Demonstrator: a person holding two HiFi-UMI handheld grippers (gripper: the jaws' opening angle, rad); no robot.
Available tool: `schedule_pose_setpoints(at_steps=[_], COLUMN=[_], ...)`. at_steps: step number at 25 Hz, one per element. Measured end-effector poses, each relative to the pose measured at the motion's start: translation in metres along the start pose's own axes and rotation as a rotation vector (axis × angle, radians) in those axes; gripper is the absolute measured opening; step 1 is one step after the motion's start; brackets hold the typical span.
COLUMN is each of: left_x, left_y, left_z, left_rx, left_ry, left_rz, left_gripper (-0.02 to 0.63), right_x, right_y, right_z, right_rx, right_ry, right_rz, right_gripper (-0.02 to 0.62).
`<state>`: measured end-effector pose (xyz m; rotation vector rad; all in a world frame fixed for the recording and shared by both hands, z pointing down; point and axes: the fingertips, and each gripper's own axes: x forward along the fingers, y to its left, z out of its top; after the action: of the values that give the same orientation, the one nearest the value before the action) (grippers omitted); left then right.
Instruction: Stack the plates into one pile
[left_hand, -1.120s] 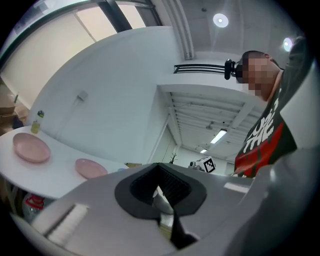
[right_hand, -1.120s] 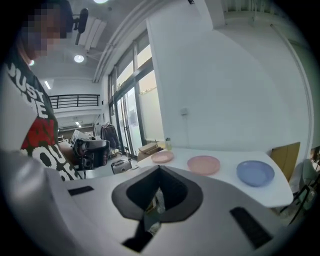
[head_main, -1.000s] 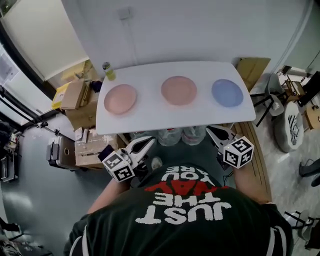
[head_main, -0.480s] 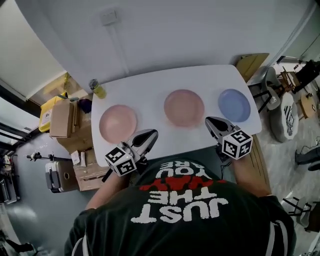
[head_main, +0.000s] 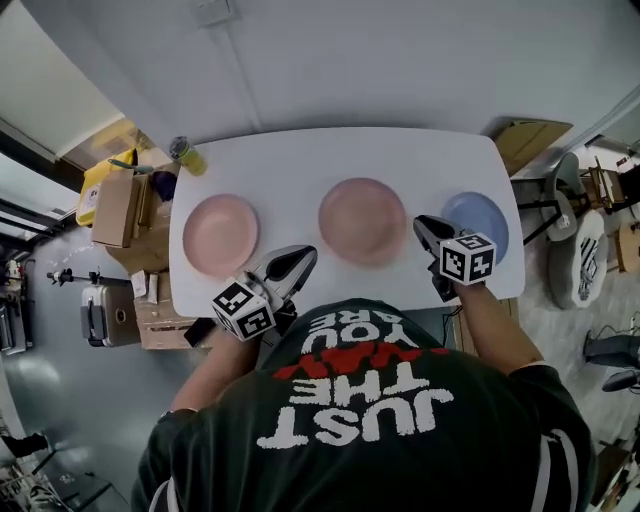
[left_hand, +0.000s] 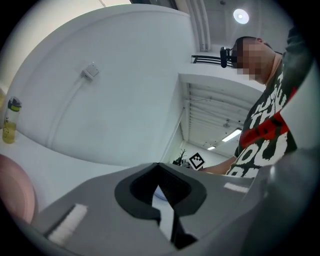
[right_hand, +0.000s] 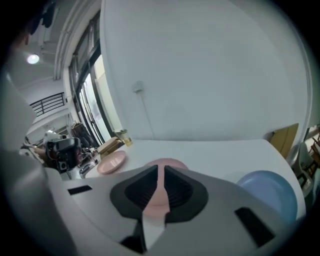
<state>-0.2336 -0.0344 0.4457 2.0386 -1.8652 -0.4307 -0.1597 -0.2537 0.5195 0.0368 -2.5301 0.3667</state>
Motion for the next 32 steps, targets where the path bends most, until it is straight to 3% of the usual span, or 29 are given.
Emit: schedule_pose_setpoints(at_steps=[3, 5, 6, 13, 17, 24, 28, 32], left_x=[0.017, 0.024, 0.026, 0.024, 0.014, -0.016, -0.054, -0.112], left_y=[0.006, 0.01, 0.013, 0.021, 0.024, 0.037, 0.052, 0.065], left_z=[-0.01, -0.017, -0.021, -0.04, -0.041, -0.027, -0.011, 0.005], left_rx=[-0.011, -0.03, -0.036, -0.058, -0.068, -0.06, -0.037, -0.045], left_ry=[0.012, 0.031, 0.043, 0.094, 0.101, 0.044, -0.015, -0.089], left_rz=[0.038, 0.066, 0.075, 0.103, 0.121, 0.172, 0.234, 0.372], left_gripper=[0.006, 0.006, 0.006, 0.006, 0.006, 0.006, 0.006, 0.006], right_x=[0.035, 0.062, 0.074, 0.118, 0.122, 0.123, 0.143, 0.188], right_y=[-0.046, -0.065, -0.072, -0.085, -0.094, -0.084, -0.044, 0.019], right_z=[-0.031, -0.06, -0.074, -0.119, -0.127, -0.106, -0.054, -0.005], right_rx=[0.082, 0.144, 0.17, 0.301, 0.45, 0.55, 0.481, 0.374], right_ry=[0.104, 0.192, 0.229, 0.321, 0.317, 0.305, 0.284, 0.303], right_rz=[-0.019, -0.023, -0.033, -0.074, -0.115, -0.063, 0.013, 0.099], right_gripper=[0.021, 0.118, 0.121, 0.119, 0.033, 0.017, 0.017, 0.017])
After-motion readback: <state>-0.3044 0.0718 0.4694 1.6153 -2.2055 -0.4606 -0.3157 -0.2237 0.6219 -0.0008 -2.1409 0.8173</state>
